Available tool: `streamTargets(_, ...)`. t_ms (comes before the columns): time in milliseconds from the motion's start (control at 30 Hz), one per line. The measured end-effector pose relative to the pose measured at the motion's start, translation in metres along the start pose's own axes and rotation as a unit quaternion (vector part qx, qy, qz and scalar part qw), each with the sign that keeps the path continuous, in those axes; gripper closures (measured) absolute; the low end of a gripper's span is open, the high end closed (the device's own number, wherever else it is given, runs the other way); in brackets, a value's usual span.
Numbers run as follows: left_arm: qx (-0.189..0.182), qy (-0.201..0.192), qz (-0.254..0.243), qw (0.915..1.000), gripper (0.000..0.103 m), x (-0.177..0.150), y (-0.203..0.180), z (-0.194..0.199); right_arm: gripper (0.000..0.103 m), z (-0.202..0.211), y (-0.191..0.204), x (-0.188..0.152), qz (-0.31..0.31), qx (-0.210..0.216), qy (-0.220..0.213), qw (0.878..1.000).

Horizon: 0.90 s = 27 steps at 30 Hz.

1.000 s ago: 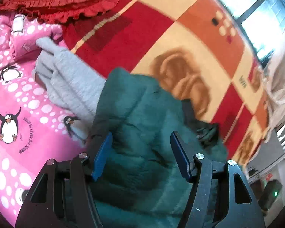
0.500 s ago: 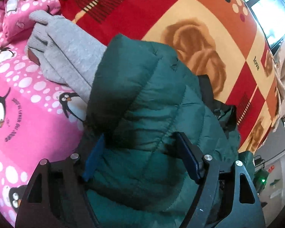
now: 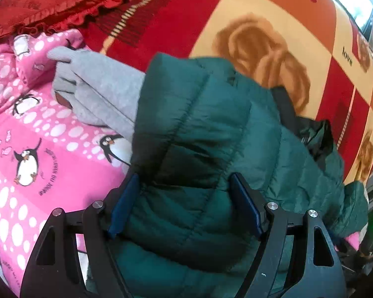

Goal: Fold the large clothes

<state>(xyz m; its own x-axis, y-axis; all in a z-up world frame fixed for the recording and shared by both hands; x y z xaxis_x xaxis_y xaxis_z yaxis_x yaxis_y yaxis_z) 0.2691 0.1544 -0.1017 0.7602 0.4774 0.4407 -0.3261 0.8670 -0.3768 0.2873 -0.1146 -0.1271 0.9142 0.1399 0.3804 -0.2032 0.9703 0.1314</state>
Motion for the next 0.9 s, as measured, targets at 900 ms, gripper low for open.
streamTargets(900, 0.019, 0.002, -0.113, 0.9934, 0.024, -0.038, -0.069, 0.017, 0.000, 0.087, -0.087, -0.024, -0.028, -0.111, -0.119, 0.986)
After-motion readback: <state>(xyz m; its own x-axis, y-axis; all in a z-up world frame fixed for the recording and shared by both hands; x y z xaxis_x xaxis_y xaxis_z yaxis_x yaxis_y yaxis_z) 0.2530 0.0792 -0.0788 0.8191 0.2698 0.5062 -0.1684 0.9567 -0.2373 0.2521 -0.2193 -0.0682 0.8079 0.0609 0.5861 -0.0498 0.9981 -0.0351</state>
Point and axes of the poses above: each gripper's, at about its wrist camera, not at the fingertips, and z roughly against the way its jaws point, y to its left, x to its top, the point moved 3 cm from there along -z, roughly the way its jaws point, and after that the axes turned 10 degrees about y, right-handed, at the moved point
